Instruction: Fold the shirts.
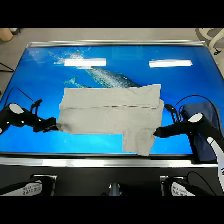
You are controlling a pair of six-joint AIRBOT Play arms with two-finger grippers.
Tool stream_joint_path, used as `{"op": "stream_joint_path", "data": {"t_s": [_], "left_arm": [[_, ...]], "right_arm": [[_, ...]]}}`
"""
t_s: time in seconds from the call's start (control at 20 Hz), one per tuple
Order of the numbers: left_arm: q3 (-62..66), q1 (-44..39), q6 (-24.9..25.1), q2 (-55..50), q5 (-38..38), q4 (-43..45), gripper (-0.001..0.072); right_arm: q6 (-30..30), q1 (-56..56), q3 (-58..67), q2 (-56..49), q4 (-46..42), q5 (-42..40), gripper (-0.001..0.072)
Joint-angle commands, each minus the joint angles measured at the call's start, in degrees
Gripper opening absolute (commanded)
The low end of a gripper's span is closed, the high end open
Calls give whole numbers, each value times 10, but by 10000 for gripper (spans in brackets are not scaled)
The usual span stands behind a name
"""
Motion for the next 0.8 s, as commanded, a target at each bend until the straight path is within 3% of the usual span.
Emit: {"op": "stream_joint_path", "data": {"t_s": [0.0,0.2,0.35,0.45,0.55,0.75], "left_arm": [[41,0,22,33,1,2,22],[151,0,13,53,9,2,21],[190,-2,-31,42,77,-1,21],[207,-9,-36,13,101,-18,21],[236,-21,-36,-33,102,-37,21],[328,-30,-50,-138,99,-37,21]], "right_arm": [[-44,-1,54,24,25,24,19],[-17,-1,192,46,25,-5,18],[-1,0,228,42,44,-90,18],[-6,0,228,24,83,-144,18],[-48,0,234,-10,140,-167,18],[-54,0,286,-101,147,-187,18]]}}
